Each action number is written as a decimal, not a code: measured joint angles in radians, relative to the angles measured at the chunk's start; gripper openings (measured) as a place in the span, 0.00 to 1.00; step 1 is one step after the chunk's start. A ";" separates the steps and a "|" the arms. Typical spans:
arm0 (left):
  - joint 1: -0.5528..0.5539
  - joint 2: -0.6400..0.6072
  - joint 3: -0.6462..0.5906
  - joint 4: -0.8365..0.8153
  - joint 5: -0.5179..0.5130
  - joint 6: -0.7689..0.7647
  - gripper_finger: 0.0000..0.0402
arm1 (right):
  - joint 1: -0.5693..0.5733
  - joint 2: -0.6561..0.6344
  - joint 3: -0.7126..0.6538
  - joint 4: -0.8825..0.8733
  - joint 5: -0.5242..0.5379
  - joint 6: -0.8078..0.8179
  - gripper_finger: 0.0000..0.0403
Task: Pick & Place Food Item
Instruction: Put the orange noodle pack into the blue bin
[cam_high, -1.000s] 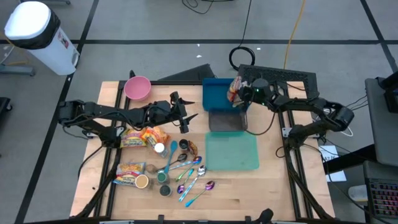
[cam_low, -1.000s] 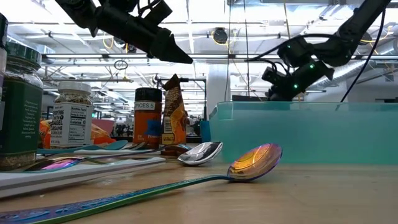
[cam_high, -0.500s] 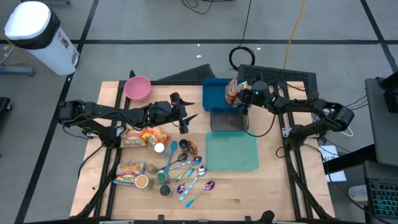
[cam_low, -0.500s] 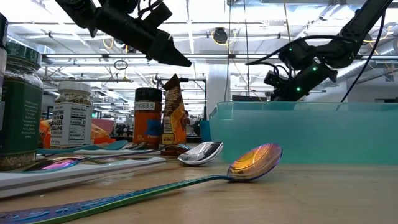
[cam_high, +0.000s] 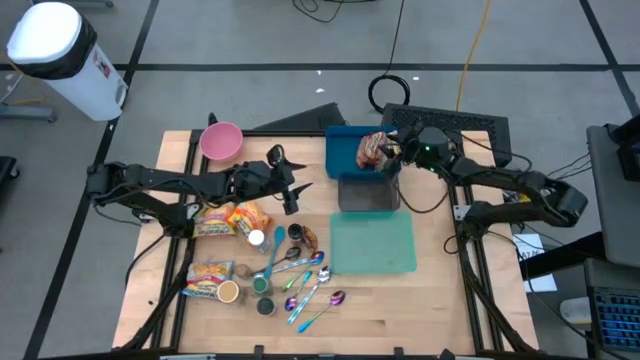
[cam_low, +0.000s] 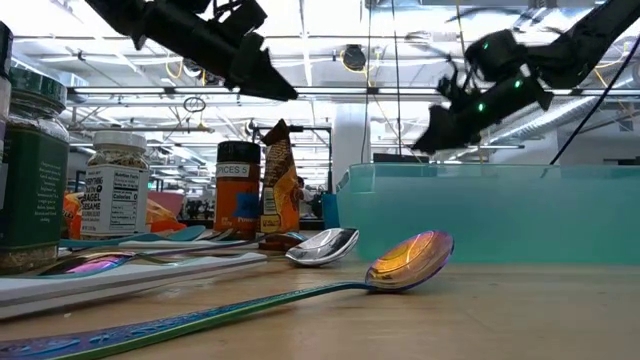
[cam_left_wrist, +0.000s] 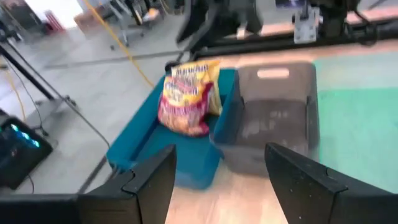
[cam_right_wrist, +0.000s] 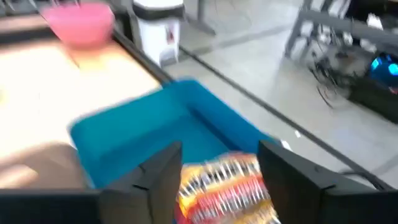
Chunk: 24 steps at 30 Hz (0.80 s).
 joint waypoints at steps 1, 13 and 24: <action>0.000 -0.016 0.000 -0.033 0.000 -0.014 0.62 | 0.013 -0.022 0.000 0.002 -0.006 0.009 0.56; 0.000 -0.145 0.000 -0.723 0.001 -0.446 0.62 | 0.206 -0.089 0.000 -0.006 -0.101 0.071 0.71; -0.012 -0.140 -0.037 -1.020 0.034 -0.939 0.62 | 0.229 -0.077 0.000 0.009 -0.100 0.039 0.69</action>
